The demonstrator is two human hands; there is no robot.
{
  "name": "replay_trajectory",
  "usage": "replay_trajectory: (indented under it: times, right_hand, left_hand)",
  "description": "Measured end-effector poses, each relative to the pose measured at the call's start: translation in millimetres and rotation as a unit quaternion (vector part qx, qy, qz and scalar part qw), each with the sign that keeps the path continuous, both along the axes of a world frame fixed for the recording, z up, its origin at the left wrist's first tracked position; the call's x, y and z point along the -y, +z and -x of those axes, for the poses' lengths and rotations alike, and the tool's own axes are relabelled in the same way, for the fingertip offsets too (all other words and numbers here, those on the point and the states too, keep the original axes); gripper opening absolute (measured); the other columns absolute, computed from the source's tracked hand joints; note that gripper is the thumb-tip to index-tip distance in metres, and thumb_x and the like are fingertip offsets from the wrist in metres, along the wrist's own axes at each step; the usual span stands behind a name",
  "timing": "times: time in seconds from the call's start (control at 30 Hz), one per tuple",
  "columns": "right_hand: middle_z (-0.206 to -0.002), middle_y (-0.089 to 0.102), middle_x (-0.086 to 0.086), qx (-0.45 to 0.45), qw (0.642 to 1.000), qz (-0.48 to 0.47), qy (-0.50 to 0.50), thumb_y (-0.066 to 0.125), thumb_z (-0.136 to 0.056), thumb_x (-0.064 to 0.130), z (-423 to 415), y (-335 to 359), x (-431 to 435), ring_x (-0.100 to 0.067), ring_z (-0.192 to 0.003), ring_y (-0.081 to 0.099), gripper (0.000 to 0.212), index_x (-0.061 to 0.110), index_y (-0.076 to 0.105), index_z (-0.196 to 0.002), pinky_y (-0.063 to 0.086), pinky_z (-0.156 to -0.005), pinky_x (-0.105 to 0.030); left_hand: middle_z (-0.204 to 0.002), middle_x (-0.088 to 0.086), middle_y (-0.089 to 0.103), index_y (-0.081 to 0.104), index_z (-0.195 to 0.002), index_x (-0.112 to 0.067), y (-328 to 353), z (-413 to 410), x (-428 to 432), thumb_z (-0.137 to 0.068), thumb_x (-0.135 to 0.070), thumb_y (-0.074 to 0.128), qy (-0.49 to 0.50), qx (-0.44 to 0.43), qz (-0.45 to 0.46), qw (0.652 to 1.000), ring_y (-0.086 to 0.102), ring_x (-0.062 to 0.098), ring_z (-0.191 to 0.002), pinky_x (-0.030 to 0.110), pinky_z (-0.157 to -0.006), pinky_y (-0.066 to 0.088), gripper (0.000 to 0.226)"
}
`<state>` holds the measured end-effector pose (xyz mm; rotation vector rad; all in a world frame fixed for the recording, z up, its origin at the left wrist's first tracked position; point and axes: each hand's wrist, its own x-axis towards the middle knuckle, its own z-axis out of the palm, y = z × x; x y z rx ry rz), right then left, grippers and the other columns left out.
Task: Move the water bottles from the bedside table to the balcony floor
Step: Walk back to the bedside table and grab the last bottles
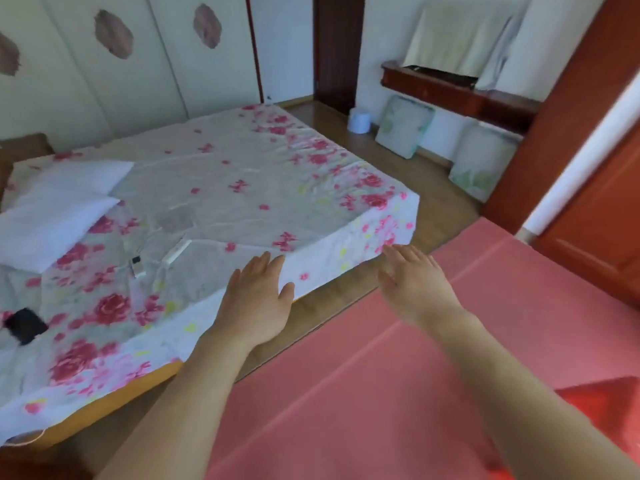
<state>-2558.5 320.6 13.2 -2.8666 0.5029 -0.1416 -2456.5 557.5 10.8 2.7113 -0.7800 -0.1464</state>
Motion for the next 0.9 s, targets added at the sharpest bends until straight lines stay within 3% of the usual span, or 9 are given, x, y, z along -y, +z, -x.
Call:
replay_trajectory:
  times: [0.17,0.4,0.9]
  right_hand:
    - [-0.156,0.037,-0.001,0.011,0.991,-0.021,-0.134,0.038,-0.101,0.036,28.3,8.0,43.3,-0.025,-0.146,0.027,0.053,0.017,0.035,-0.151,0.02,-0.12,-0.047]
    - [-0.161,0.029,-0.002,0.001,0.968,-0.043,-0.246,0.035,-0.102,0.039,58.4,-2.5,111.7,-0.026,-0.15,0.019,0.057,0.016,0.029,-0.154,0.014,-0.122,-0.048]
    - [-0.16,0.031,-0.002,0.008,0.959,-0.063,-0.274,0.036,-0.102,0.039,34.5,2.4,330.0,-0.024,-0.149,0.021,0.056,0.016,0.031,-0.153,0.018,-0.121,-0.049]
  left_hand:
    - [-0.156,0.006,0.036,0.041,-0.147,-0.015,0.6,-27.3,66.4,-0.101,-0.037,0.035,-0.133,0.049,0.021,0.99,0.03,0.022,-0.143,0.043,-0.117,0.026,0.051]
    - [-0.162,0.003,0.025,0.034,-0.152,-0.018,0.1,-35.0,182.6,-0.104,-0.034,0.035,-0.247,0.033,0.013,0.968,0.019,0.019,-0.148,0.038,-0.119,0.017,0.05]
    - [-0.158,-0.001,0.032,0.039,-0.149,-0.02,9.1,-70.8,421.6,-0.104,-0.036,0.038,-0.271,0.001,0.025,0.962,0.029,0.019,-0.142,0.033,-0.114,0.024,0.047]
